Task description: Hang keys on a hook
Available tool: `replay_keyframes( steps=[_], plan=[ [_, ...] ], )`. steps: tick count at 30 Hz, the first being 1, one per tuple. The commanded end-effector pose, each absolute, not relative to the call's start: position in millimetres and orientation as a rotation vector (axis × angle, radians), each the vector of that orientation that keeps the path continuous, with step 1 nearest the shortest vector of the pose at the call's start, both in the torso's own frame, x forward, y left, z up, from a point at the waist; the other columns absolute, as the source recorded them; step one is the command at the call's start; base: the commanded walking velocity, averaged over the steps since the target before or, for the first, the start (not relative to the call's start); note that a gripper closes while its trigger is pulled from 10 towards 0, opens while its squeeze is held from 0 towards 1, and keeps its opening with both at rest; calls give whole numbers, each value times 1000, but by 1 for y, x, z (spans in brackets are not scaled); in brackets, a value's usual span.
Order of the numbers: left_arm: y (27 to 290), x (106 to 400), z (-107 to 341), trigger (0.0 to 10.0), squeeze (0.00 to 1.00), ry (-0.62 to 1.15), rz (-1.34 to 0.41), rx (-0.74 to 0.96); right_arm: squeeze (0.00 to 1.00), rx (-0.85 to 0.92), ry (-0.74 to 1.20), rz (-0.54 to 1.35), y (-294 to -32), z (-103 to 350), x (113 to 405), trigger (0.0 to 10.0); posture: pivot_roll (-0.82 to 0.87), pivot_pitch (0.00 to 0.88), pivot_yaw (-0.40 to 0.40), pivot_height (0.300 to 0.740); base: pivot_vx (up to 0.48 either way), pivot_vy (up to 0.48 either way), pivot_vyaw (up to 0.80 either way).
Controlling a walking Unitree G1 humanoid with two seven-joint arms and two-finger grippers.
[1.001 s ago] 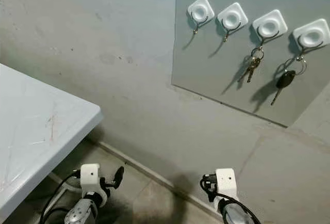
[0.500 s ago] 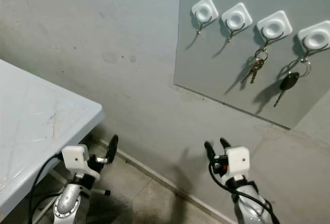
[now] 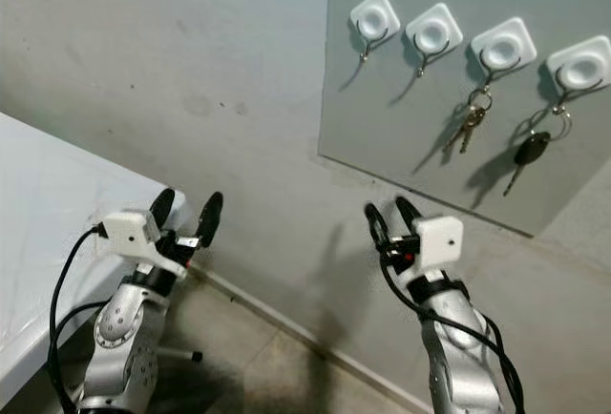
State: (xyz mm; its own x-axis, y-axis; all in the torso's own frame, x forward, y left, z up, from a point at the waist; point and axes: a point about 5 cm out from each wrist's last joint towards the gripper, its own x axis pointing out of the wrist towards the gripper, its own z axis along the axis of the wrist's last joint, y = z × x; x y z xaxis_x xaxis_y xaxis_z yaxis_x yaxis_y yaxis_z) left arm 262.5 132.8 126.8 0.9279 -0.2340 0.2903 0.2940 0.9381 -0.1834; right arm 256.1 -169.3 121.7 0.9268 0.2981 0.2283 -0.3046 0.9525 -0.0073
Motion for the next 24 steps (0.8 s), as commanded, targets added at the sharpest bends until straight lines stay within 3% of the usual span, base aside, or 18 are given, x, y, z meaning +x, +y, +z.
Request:
replay_keyframes(
  steps=[1,8,24],
  plan=[
    [128,259,135,10000,0,-280,-284,-222,0,31,-227,304,-168,127,252,10000,-28,0,-13,740,0,0,0],
    [128,256,141,10000,0,-284,-280,-235,0,31,-210,263,-174,130,250,10000,-18,0,-23,740,0,0,59],
    [151,273,151,10000,0,-270,-259,-207,0,-40,-215,240,-189,143,266,10000,-19,0,-16,740,0,0,800]
  ],
)
